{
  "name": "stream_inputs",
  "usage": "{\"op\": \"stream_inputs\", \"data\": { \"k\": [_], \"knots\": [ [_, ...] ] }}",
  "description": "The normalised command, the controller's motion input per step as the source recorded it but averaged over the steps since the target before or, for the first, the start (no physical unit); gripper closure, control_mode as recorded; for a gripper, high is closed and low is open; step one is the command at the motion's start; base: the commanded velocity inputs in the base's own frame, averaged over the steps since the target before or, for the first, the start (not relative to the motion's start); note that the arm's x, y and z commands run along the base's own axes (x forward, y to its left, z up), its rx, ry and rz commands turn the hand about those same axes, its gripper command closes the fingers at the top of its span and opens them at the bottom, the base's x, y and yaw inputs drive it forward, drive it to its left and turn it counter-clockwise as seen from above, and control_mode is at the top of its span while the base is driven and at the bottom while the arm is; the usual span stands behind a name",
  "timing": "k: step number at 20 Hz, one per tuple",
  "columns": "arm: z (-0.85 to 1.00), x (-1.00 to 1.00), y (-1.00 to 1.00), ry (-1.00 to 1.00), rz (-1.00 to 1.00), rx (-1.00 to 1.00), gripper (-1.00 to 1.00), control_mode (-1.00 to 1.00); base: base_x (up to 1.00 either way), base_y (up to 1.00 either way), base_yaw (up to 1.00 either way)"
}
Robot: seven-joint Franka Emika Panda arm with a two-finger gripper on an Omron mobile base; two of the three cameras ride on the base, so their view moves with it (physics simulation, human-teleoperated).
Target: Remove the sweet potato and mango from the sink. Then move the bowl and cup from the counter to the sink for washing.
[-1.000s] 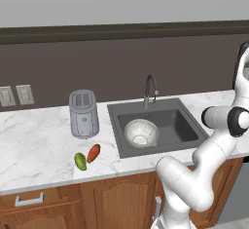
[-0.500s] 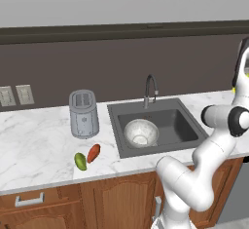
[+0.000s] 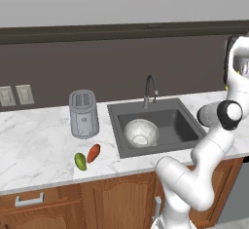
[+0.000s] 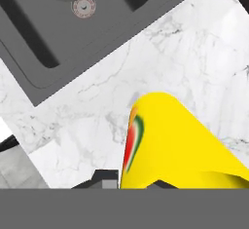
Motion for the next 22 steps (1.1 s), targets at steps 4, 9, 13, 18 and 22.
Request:
{"op": "stream_inputs", "data": {
  "k": [4,9,13,18,22],
  "knots": [
    [-0.24,0.0,0.47,-0.13,-0.06,-0.19,1.0,-1.0,0.0,0.0,0.0],
    [-0.22,-0.03,0.45,-0.16,-0.07,-0.19,1.0,-1.0,0.0,0.0,0.0],
    [-0.2,-0.02,0.36,-0.14,-0.08,-0.19,1.0,-1.0,0.0,0.0,0.0],
    [-0.25,-0.13,0.32,-0.14,-0.05,-0.22,1.0,-1.0,0.0,0.0,0.0],
    [-0.24,-0.3,0.31,-0.21,0.0,-0.24,1.0,-1.0,0.0,0.0,0.0]
  ]
}}
